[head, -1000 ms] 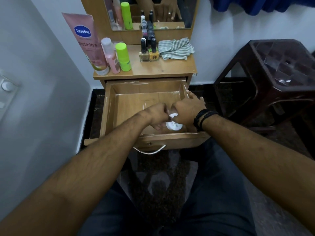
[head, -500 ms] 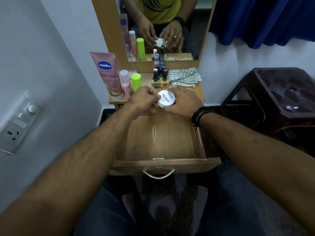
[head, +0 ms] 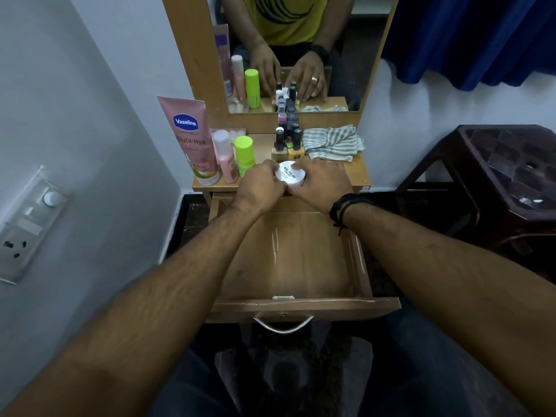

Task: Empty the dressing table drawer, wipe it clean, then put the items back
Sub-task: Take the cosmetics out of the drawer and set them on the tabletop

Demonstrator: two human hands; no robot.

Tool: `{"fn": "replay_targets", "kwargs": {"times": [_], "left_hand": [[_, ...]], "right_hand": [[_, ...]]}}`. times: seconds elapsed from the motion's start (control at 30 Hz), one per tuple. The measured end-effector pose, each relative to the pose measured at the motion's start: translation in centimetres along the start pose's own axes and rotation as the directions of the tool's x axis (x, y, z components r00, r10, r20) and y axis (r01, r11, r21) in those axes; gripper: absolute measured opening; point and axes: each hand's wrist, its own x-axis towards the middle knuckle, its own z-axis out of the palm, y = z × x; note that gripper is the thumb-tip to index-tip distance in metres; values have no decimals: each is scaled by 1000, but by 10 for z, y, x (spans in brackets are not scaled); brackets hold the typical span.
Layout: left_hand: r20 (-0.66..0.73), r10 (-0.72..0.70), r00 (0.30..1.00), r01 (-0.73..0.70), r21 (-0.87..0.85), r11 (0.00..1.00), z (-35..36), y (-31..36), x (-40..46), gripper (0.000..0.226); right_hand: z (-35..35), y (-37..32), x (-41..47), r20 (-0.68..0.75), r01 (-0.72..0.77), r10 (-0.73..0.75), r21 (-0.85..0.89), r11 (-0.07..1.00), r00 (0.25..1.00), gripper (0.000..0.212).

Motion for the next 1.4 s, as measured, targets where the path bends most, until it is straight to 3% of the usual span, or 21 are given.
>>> {"fn": "replay_targets", "kwargs": {"times": [0.5,0.73,0.9,1.1,1.4], "left_hand": [[-23,10,1000,-8,72,997,2,0,2,45],[-88,241,967,-231,108,967,4,26,-10,25],[1,274,962,-270,174,947,18,62,-1,29],[140,164,977,-200,310,929,34,91,25,42],[246,127,961,-211,353,911,54,99,55,57]], "right_hand": [[2,2,0,21,15,-15,-12,1000,1000,53],[-13,23,-17,-94,-1,0,-8,1000,996,44],[-29,49,-7,-98,-66,58,-79,995,993,48],[-29,75,30,39,-70,78,-181,981,996,62],[-33,91,72,317,61,26,-263,963,948,71]]}}
